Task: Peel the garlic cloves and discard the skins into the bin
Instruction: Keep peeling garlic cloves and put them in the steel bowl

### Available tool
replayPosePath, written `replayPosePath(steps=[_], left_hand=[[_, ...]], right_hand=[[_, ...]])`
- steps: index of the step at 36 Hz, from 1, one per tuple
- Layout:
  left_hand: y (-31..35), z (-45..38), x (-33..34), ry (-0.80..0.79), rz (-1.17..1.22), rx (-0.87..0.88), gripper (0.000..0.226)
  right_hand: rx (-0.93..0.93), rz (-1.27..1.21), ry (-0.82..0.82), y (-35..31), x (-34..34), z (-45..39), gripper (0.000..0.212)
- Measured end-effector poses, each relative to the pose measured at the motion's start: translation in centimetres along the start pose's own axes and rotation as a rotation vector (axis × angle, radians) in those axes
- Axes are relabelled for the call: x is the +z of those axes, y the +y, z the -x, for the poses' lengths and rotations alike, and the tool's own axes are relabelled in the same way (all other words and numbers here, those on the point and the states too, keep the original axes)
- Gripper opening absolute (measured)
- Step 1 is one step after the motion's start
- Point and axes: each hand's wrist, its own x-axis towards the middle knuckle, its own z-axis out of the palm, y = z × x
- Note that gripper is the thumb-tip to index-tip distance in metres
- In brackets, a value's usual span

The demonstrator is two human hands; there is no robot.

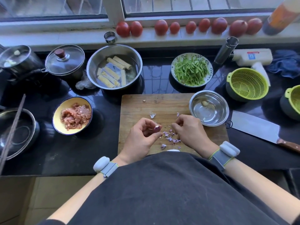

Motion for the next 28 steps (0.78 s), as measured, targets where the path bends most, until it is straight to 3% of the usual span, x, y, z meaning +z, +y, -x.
replayPosePath(steps=[4,6,8,10,13,17,24,28], left_hand=[[0.4,0.0,0.0,0.040,-0.129,0.078,0.033],[0.6,-0.1,0.1,0.053,-0.169,0.112,0.035],[0.6,-0.1,0.2,0.064,-0.200,0.141,0.036],[0.7,0.0,0.3,0.076,-0.207,0.173,0.035],[0.6,-0.3,0.2,0.104,-0.231,0.204,0.032],[0.4,-0.5,0.4,0.081,-0.221,0.171,0.025],[0.8,-0.2,0.2,0.038,0.126,-0.039,0.011],[0.9,-0.1,0.2,0.032,0.164,-0.098,0.020]], right_hand=[[-0.056,0.113,0.025,-1.2,-0.4,0.6,0.042],[-0.051,0.100,-0.014,-1.5,-0.6,0.7,0.036],[0.006,-0.130,-0.146,-1.9,-0.9,0.9,0.014],[0.111,-0.534,-0.305,-2.7,-1.3,1.7,0.003],[0.164,-0.803,-0.405,-3.6,-1.4,2.7,0.014],[0.114,-0.733,-0.315,-3.6,-0.9,2.7,0.010],[-0.037,-0.496,-0.143,-3.2,-1.0,2.3,0.009],[-0.141,-0.297,-0.118,-3.0,-1.0,2.2,0.010]])
